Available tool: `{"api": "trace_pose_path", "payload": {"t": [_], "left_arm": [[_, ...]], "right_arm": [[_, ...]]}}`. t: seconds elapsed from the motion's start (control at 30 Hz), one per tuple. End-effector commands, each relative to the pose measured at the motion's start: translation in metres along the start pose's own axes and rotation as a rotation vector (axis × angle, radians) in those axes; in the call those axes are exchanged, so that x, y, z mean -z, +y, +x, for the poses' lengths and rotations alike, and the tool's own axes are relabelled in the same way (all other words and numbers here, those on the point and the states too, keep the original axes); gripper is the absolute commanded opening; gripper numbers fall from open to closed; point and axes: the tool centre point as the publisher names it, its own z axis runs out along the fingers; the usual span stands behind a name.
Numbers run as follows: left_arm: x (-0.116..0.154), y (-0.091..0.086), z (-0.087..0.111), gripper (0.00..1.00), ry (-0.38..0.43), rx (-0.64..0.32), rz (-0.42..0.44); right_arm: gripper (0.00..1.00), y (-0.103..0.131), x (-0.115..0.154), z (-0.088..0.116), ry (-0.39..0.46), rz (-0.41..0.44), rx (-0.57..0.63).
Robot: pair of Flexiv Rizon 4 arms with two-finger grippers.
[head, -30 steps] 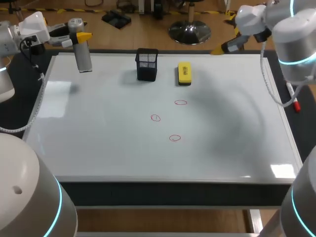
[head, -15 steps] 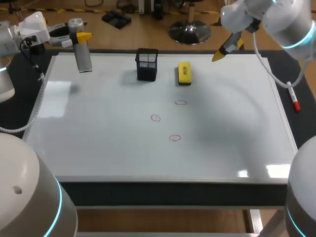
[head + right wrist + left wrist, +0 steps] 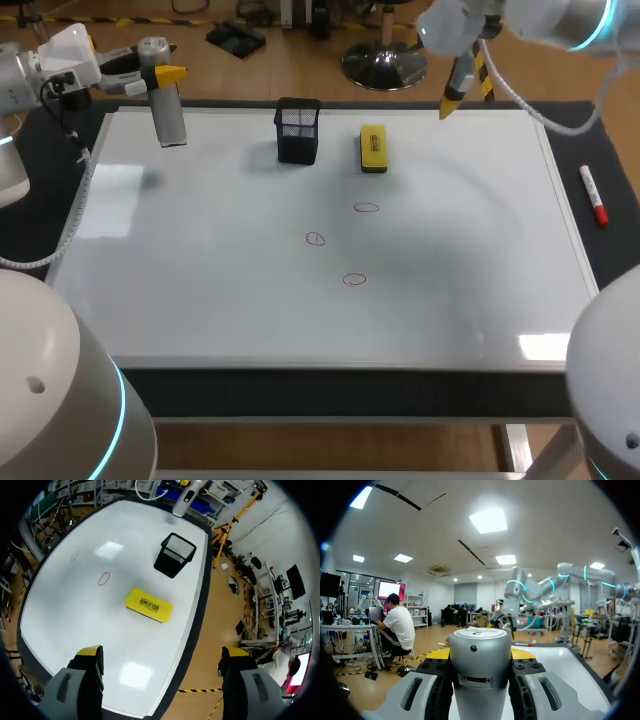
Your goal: Pick up the inspection probe, press it on each red-marked spot on the whiteboard one by one, put down the probe, pick up the eraser, and wipe off all the red marks.
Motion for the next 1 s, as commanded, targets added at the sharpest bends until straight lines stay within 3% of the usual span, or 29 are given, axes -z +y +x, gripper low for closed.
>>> {"api": "trace_pose_path", "payload": {"t": [0.03,0.4,0.47,0.57,0.9,1.0], "left_arm": [[0.0,-0.001,0.001,0.0,-0.003,-0.001,0.0],[0.0,-0.001,0.001,0.0,-0.003,-0.001,0.0],[0.0,-0.001,0.001,0.0,-0.003,-0.001,0.0],[0.0,-0.001,0.001,0.0,-0.003,-0.001,0.0],[0.0,-0.001,0.001,0.0,-0.003,-0.001,0.0],[0.0,-0.001,0.001,0.0,-0.003,-0.001,0.0]], "right_arm": [[1.0,0.005,0.004,-0.004,0.469,0.355,0.184],[1.0,0.005,0.004,-0.004,0.469,0.355,0.184],[1.0,0.002,-0.007,-0.005,0.468,0.295,0.244],[1.0,0.005,-0.018,-0.005,0.493,0.28,0.292],[1.0,0.004,-0.033,0.009,0.434,0.12,0.486],[1.0,0.007,-0.04,0.012,0.406,0.107,0.626]]}}
